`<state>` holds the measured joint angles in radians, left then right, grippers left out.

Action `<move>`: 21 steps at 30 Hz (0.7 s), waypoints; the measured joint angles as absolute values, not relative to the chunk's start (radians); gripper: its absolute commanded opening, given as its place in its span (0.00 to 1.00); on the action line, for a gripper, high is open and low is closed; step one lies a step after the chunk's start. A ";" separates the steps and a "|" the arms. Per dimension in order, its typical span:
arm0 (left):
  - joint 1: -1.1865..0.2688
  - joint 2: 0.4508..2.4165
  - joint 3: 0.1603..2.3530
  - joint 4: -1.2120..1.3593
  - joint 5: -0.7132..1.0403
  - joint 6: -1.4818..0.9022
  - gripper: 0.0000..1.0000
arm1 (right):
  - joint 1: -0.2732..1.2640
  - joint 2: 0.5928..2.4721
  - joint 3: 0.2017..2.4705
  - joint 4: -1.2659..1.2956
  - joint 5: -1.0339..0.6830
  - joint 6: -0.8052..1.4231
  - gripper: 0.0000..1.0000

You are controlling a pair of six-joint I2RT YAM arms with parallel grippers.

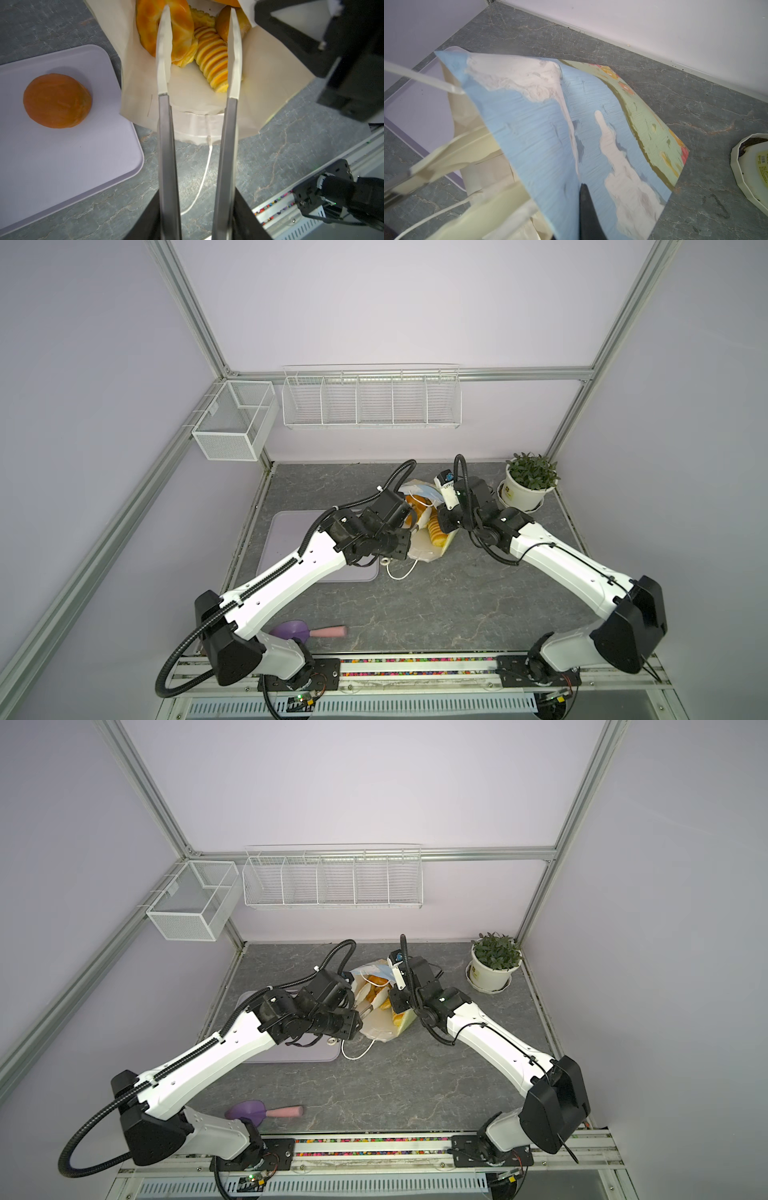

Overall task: Take the fake bread out of the paper bag
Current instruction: 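Insert the tongs into the bag toward the braided ring bread, left gripper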

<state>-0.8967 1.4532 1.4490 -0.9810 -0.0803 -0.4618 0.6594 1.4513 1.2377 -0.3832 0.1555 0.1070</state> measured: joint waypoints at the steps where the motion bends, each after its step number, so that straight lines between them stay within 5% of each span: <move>1: -0.888 1.471 1.449 -0.970 -0.082 -0.458 0.45 | 0.659 1.451 1.238 -0.383 0.156 0.106 0.07; 21: -0.861 1.728 1.574 -0.976 -0.126 -0.387 0.43 | 0.659 1.441 1.231 -0.383 0.149 0.096 0.07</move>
